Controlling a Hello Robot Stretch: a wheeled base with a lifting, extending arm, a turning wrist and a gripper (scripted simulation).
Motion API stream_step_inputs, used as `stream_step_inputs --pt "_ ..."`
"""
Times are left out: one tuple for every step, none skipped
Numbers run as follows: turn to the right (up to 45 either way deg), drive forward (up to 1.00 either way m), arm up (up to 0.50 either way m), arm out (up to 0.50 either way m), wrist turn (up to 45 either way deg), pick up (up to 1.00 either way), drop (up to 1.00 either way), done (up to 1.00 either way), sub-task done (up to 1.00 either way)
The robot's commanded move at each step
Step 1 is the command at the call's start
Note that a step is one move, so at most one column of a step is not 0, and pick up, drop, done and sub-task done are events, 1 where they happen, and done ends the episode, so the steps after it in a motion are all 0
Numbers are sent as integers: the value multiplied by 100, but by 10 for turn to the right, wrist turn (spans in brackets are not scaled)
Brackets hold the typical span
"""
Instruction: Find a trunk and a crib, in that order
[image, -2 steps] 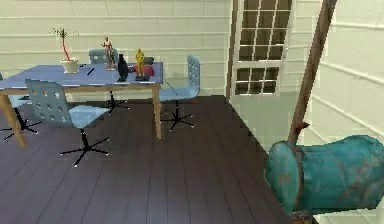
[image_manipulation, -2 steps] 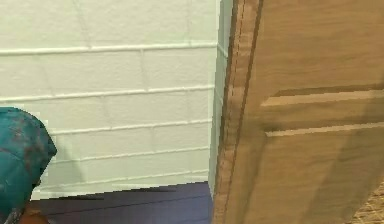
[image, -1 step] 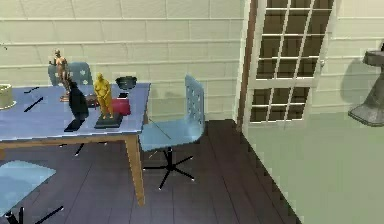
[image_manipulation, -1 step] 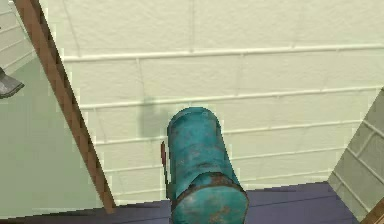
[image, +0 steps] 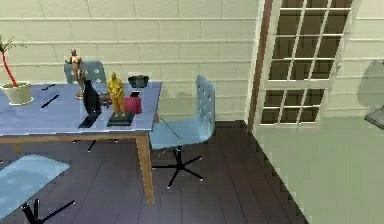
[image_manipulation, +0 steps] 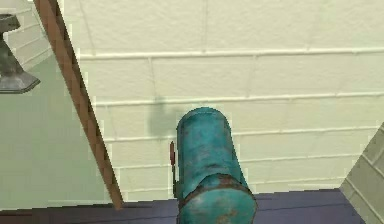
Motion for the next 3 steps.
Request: stream_step_inputs --pt "0 20 0 0 0 0 0 0 0" --pt "390 0 0 0 0 0 0 0 0" --pt "0 100 0 0 0 0 0 0 0"
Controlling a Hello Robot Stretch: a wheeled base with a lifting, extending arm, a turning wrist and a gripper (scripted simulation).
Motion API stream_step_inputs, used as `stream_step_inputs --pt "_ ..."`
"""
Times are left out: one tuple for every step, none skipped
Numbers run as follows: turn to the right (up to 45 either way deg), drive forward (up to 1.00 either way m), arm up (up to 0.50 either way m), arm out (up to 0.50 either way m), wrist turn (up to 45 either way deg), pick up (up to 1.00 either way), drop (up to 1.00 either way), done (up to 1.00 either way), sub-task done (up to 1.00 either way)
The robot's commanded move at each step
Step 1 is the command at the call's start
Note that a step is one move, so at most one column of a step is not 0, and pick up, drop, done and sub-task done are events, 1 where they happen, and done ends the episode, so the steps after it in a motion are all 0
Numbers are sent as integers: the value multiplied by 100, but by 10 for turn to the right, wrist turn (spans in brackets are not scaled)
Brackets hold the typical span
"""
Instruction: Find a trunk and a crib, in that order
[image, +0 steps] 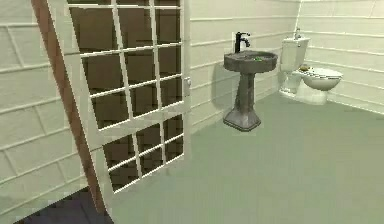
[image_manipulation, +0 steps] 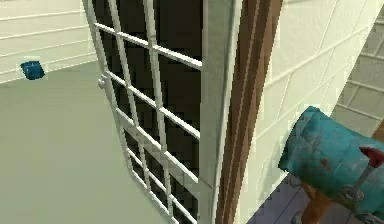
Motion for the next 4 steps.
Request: stream_step_inputs --pt "150 0 0 0 0 0 0 0 0" --pt "0 10 0 0 0 0 0 0 0" --pt "300 0 0 0 0 0 0 0 0" --pt "0 100 0 0 0 0 0 0 0"
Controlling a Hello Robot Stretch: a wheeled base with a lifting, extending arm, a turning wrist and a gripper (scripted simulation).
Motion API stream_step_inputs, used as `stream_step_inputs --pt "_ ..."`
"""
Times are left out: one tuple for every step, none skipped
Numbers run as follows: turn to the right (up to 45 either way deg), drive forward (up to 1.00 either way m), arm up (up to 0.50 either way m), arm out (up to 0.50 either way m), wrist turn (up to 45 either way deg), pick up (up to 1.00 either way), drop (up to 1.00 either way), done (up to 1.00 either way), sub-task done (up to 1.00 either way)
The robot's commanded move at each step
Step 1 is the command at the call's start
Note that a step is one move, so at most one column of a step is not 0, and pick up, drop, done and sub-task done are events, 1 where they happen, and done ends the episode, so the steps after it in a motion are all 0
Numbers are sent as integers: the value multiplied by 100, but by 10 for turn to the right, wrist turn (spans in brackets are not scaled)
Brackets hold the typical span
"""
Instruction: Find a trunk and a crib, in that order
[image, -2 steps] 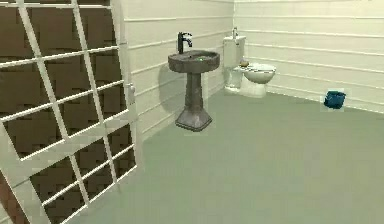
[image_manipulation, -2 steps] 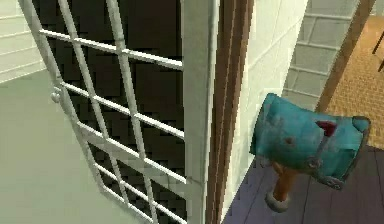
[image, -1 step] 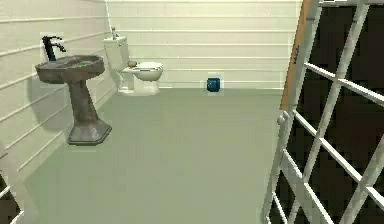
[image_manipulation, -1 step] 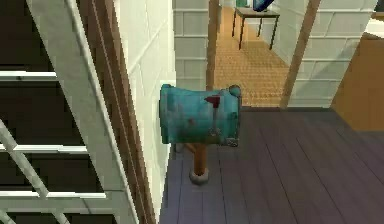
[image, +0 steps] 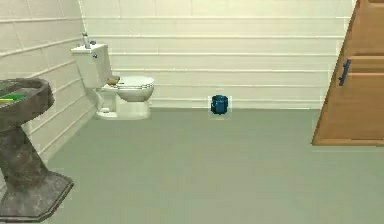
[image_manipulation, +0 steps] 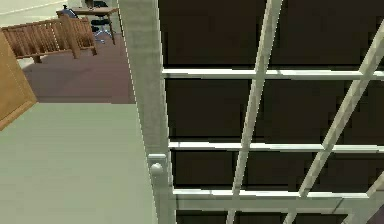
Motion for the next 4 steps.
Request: stream_step_inputs --pt "30 0 0 0 0 0 0 0 0" --pt "-450 0 0 0 0 0 0 0 0" --pt "-450 0 0 0 0 0 0 0 0" --pt "0 5 0 0 0 0 0 0 0"
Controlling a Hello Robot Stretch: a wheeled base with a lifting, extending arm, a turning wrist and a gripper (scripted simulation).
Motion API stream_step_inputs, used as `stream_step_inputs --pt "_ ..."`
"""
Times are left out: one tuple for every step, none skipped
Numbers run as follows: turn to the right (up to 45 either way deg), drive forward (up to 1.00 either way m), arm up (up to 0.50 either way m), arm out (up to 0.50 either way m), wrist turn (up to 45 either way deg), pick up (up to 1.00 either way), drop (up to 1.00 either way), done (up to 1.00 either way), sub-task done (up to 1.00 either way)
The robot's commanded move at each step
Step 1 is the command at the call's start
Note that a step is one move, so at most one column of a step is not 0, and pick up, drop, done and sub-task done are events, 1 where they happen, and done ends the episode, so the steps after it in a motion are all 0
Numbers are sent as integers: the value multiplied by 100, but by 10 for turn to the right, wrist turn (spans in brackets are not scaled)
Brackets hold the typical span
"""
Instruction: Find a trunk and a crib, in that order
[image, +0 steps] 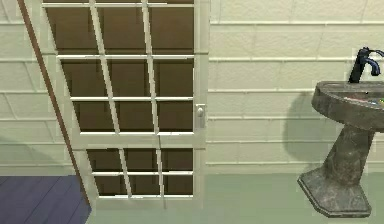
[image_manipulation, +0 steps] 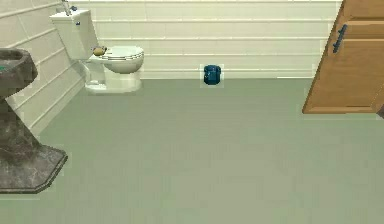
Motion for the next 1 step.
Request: stream_step_inputs --pt "450 0 0 0 0 0 0 0 0"
